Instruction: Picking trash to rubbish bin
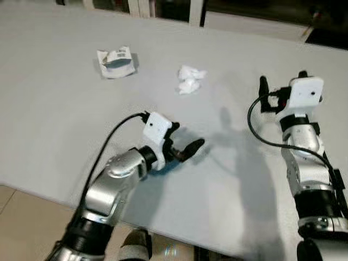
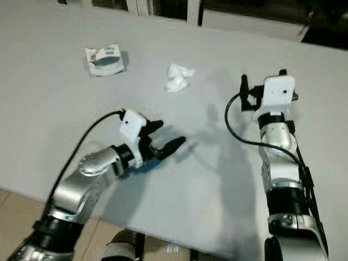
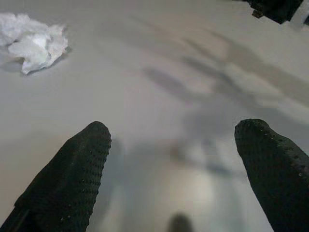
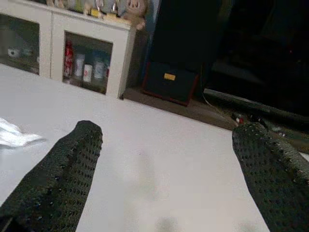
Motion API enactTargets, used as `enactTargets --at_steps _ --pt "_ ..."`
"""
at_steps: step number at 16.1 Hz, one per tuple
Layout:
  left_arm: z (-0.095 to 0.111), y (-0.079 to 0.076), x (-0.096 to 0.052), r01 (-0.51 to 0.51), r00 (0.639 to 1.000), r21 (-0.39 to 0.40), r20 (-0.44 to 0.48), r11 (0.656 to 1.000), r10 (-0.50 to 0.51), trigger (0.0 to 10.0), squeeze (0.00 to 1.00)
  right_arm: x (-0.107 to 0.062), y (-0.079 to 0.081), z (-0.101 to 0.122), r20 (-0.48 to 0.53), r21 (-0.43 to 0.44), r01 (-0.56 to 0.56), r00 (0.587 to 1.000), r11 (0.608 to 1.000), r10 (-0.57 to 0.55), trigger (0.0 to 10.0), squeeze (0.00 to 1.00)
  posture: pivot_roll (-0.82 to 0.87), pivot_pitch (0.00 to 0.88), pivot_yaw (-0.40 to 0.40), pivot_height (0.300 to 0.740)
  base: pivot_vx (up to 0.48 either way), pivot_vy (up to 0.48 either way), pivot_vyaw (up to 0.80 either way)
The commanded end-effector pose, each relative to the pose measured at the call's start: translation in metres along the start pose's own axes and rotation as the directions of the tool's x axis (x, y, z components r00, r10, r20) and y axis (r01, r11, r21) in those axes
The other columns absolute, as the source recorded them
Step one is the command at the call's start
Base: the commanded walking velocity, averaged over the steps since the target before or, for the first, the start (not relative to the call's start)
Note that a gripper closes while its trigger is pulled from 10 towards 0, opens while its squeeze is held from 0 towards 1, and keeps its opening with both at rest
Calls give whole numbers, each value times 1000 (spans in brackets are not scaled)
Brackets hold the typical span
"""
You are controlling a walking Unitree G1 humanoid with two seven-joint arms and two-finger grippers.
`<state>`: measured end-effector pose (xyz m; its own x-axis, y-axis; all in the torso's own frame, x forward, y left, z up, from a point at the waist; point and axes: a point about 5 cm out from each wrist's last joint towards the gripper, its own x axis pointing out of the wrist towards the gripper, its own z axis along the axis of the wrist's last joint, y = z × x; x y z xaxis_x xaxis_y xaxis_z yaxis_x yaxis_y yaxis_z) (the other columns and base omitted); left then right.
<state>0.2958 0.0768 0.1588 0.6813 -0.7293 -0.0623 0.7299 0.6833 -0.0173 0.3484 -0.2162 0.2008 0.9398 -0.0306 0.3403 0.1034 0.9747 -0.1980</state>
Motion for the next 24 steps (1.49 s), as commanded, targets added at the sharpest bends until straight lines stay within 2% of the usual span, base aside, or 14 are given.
enactTargets --at_steps 1,8,15,24 --pt "-1 4 0 -27 1000 14 -1 1000 27 10000 0 -1 1 4 11 9 -12 1000 1000 12 10000 0 287 169 -31 740 0 0 0" --pt "-6 12 0 -101 995 -2 3 995 101 10000 0 -3 1 3 -15 2 -33 999 999 34 10000 0 288 172 -53 740 0 0 0" --pt "-7 23 -1 -156 988 7 -6 988 156 10000 0 -6 -5 0 -34 -7 -26 999 1000 26 10000 0 286 181 -51 740 0 425 0" --pt "-9 30 -2 -192 981 12 -3 981 192 10000 0 -5 -7 0 -49 -7 -9 999 1000 9 10000 0 284 186 -61 740 0 0 0"
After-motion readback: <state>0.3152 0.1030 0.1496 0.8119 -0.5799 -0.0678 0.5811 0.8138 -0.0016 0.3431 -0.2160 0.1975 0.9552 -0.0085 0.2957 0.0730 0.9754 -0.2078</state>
